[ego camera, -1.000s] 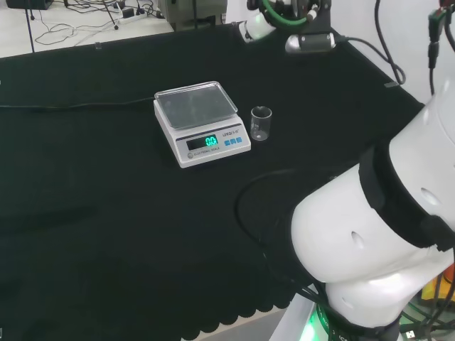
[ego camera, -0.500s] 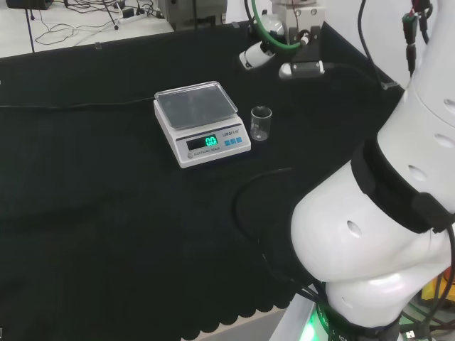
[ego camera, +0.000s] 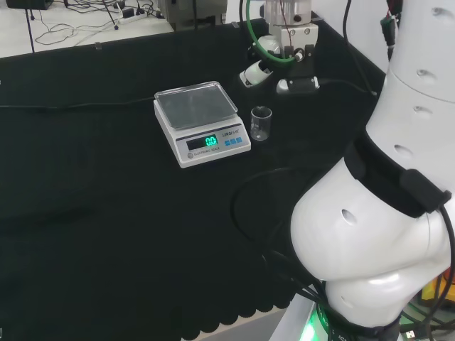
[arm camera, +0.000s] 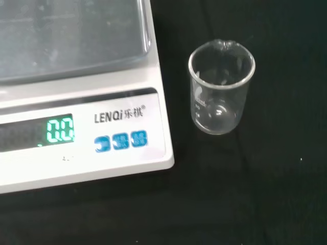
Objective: Pick up the beaker.
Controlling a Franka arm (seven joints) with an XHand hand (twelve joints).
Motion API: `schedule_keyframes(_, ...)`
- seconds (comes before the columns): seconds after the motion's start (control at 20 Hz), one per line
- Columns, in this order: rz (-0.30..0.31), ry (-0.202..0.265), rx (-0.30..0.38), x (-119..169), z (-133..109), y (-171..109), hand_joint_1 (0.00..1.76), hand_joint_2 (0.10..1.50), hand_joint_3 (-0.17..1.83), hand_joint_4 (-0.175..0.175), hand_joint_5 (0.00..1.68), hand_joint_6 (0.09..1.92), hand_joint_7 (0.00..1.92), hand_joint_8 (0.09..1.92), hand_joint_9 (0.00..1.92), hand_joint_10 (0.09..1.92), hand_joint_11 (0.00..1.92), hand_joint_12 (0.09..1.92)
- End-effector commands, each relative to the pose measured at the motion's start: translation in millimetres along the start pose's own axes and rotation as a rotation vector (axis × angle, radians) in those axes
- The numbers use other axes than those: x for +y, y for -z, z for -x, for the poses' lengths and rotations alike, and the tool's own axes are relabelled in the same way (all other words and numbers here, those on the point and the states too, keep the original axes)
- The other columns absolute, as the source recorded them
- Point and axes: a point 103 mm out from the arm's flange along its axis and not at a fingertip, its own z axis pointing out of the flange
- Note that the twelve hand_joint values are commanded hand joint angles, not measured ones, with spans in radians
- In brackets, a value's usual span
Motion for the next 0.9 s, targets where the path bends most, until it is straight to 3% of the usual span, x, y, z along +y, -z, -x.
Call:
schedule_keyframes(0.05, -0.039, -0.011, -0.049, 23.7, 7.2, -21.7, 0.54, 0.92, 0.15, 0.011, 0.37, 0.09, 0.22, 0.66, 0.32, 0.81, 0.0, 1.47)
schedule_keyframes(0.9, -0.131, -0.021, -0.04, 43.3, 25.8, -69.9, 0.56, 0.92, 0.15, 0.004, 0.38, 0.09, 0.23, 0.66, 0.32, 0.8, 0.0, 1.47)
